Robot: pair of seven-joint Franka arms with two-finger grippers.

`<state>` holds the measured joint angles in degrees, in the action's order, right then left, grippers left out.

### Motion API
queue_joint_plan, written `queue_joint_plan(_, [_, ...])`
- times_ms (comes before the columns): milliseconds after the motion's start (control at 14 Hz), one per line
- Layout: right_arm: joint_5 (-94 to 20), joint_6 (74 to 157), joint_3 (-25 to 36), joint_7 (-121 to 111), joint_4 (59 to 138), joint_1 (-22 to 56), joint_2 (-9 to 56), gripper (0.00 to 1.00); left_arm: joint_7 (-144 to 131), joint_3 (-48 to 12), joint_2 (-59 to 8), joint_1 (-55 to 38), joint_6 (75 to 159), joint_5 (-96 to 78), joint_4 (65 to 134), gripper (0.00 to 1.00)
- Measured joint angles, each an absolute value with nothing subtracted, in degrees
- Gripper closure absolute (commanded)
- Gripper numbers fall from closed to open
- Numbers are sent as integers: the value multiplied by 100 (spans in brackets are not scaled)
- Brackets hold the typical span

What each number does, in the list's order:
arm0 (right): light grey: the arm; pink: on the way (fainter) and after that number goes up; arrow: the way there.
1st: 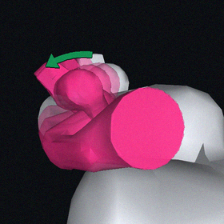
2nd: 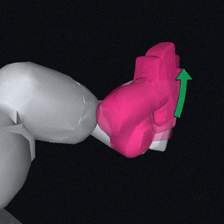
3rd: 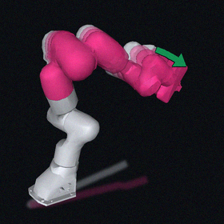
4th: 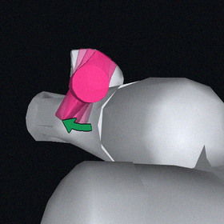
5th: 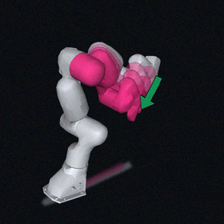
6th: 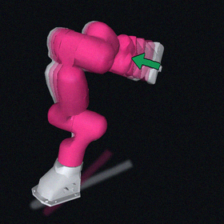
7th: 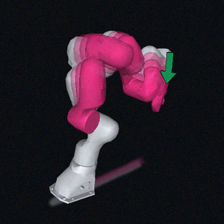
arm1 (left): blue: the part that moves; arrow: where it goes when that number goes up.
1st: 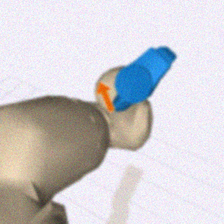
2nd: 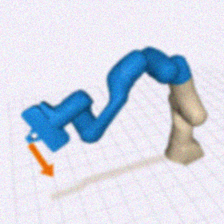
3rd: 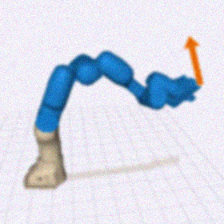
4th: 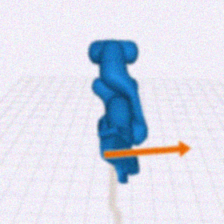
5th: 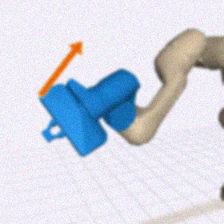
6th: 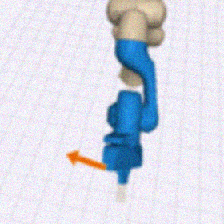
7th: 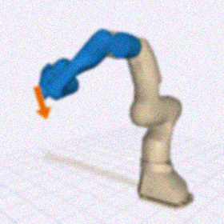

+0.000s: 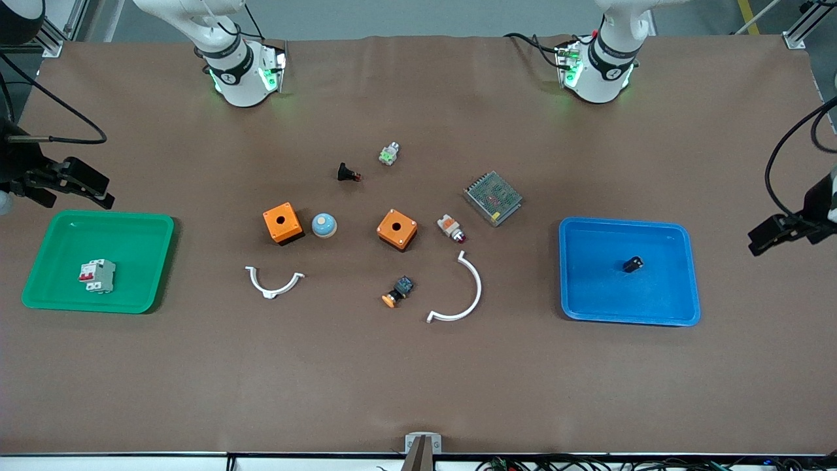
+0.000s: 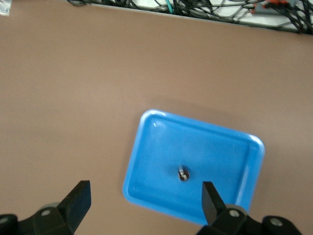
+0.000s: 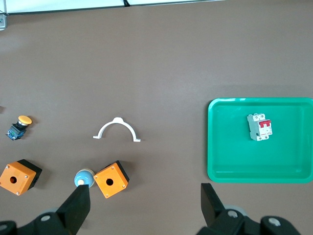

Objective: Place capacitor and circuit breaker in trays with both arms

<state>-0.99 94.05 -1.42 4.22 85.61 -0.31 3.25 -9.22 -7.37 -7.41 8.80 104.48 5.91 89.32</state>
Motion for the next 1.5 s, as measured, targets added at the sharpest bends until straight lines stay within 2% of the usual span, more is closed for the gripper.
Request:
queue_joint_plan(214, [-99,9405,-144,422,8553,-30,325,0,-660,-790,-467,792,9531,351,8672,0])
queue_joint_plan(429, [-99,9405,-144,422,8546,-30,325,0,-490,-357,-58,298,8772,147,8772,0])
queue_joint_plan(857, [-99,9405,-144,422,8539,-30,326,0,-679,-310,513,204,8667,67,9316,0])
queue_joint_plan(1500, [-99,9405,-143,422,8539,-30,326,0,-338,-251,421,152,8674,67,9293,0])
